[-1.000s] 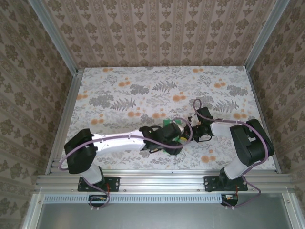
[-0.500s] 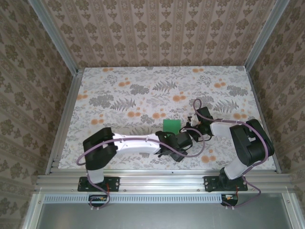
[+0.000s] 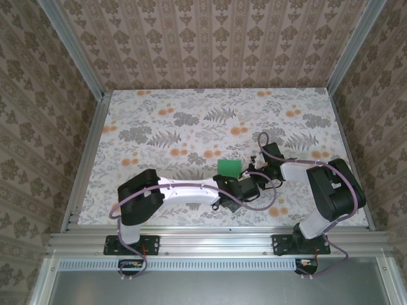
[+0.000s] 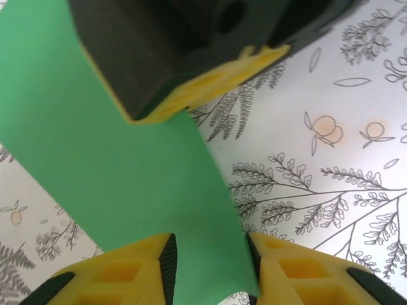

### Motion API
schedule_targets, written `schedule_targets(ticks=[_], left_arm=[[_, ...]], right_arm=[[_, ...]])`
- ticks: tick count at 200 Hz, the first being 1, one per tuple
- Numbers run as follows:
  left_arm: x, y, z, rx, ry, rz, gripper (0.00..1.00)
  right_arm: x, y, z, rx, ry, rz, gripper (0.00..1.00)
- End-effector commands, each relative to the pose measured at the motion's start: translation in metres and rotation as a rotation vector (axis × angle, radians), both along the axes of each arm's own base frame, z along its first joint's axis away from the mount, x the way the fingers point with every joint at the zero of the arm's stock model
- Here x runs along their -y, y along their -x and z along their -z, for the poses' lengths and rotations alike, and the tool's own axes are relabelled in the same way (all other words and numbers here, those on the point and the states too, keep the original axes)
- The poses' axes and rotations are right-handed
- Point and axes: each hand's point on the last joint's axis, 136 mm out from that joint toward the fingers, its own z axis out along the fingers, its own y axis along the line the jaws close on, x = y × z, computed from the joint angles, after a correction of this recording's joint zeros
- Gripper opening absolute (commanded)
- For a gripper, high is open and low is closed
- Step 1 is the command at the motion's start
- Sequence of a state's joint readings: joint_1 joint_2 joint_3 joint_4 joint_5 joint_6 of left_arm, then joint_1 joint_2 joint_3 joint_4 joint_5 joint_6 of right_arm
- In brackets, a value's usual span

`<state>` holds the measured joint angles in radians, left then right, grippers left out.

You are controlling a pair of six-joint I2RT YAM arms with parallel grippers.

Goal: Fold a paper plane with a square sheet of paper (pick it up from the middle)

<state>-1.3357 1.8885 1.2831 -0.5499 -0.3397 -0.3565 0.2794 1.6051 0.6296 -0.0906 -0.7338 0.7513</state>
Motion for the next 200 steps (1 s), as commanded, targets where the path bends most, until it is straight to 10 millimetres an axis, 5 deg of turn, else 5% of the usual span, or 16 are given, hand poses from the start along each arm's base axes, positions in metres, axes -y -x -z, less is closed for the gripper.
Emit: schedule_targets(ticks=[1, 63, 98, 143, 170, 200], left_arm=[[-0.006, -0.001, -0.02, 0.036, 0.018, -0.002, 0.28], [-0.007, 0.003, -0.018, 0.009, 0.018, 0.013, 0.0], [-0.008, 0.003, -0.017, -0.012, 0.033, 0.015, 0.0], [-0.008, 0.006, -0.017, -0.062, 0.078, 0.023, 0.0], [-0.009, 0.006, -0.017, -0.083, 0.098, 0.021, 0.0], [-0.009, 0.006, -0.016, -0.106, 0.109, 0.025, 0.0]], right_arm=[[0.001, -0.001, -0.003, 0.004, 0.026, -0.019, 0.09], [0.002, -0.001, -0.003, 0.005, 0.041, -0.029, 0.12], [0.006, -0.001, -0.009, 0.021, 0.07, -0.039, 0.2], [0.035, -0.01, -0.027, 0.088, 0.236, -0.025, 0.32], [0.028, -0.024, -0.048, 0.16, 0.201, -0.033, 0.27], [0.003, -0.037, -0.05, 0.161, 0.13, -0.093, 0.14]])
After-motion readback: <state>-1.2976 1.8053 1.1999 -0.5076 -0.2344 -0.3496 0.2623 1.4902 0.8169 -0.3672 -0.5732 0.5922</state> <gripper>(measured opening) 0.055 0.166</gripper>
